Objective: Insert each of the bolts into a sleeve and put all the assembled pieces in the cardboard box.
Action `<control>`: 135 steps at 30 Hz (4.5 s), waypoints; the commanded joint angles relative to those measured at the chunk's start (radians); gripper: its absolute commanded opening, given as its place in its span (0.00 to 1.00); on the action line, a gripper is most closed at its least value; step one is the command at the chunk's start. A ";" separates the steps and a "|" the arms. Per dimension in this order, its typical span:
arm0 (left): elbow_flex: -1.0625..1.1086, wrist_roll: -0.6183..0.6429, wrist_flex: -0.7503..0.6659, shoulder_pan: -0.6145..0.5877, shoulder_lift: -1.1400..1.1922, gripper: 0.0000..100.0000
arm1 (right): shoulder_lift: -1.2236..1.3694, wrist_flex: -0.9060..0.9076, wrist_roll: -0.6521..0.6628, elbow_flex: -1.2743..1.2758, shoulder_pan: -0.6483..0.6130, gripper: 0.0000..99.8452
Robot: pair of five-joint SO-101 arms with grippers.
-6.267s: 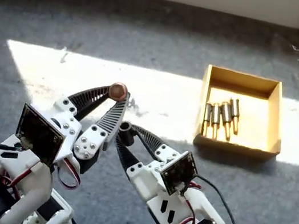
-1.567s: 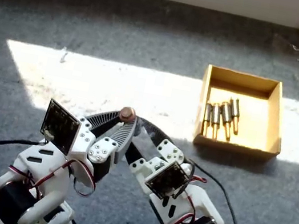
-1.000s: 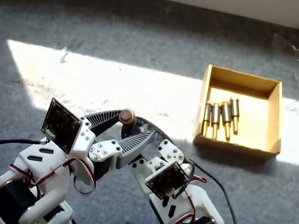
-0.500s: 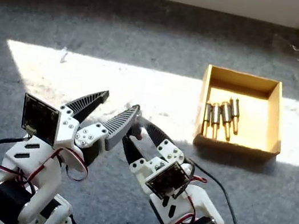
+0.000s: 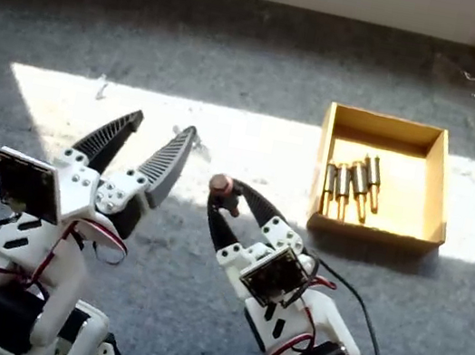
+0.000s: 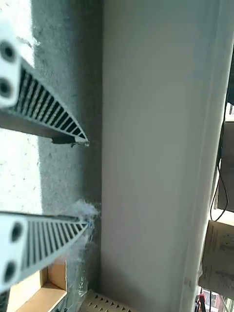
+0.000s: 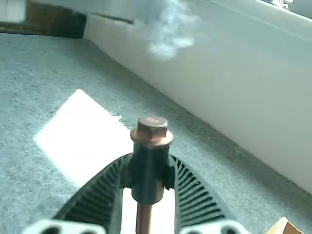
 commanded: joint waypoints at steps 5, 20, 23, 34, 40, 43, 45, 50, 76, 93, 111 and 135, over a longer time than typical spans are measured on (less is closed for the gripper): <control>0.168 -0.146 -0.029 -0.096 -0.002 0.23 | -0.012 -0.025 -0.109 -0.035 0.142 0.01; 0.182 -0.149 -0.026 -0.122 -0.002 0.00 | -0.010 0.131 -0.124 -0.133 0.314 0.01; 0.171 -0.149 -0.025 -0.154 -0.002 0.07 | -0.010 0.134 -0.124 -0.145 0.340 0.01; 0.229 -0.144 -0.028 -0.194 -0.002 0.27 | 0.045 0.213 -0.127 -0.252 0.466 0.01; 0.234 -0.144 -0.025 -0.193 -0.002 0.19 | 0.311 0.211 -0.132 -0.358 0.542 0.01; 0.234 -0.144 -0.025 -0.193 -0.002 0.07 | 0.433 0.211 -0.132 -0.414 0.559 0.01; 0.234 -0.144 -0.025 -0.193 -0.002 0.01 | 0.507 0.211 -0.132 -0.450 0.561 0.01; 0.251 -0.144 -0.026 -0.193 -0.002 0.01 | 0.673 0.211 -0.132 -0.536 0.570 0.01; 0.308 -0.152 0.046 -0.285 -0.004 0.01 | 1.504 0.516 -0.193 -1.345 0.745 0.01; 0.429 -0.224 0.041 -0.271 -0.214 0.00 | 1.885 0.518 -0.130 -1.593 0.812 0.01; 0.458 -0.224 0.011 -0.248 -0.225 0.00 | 2.276 0.700 -0.018 -1.957 0.843 0.01; 0.484 -0.227 -0.003 -0.248 -0.225 0.00 | 2.572 0.762 0.020 -2.201 0.875 0.04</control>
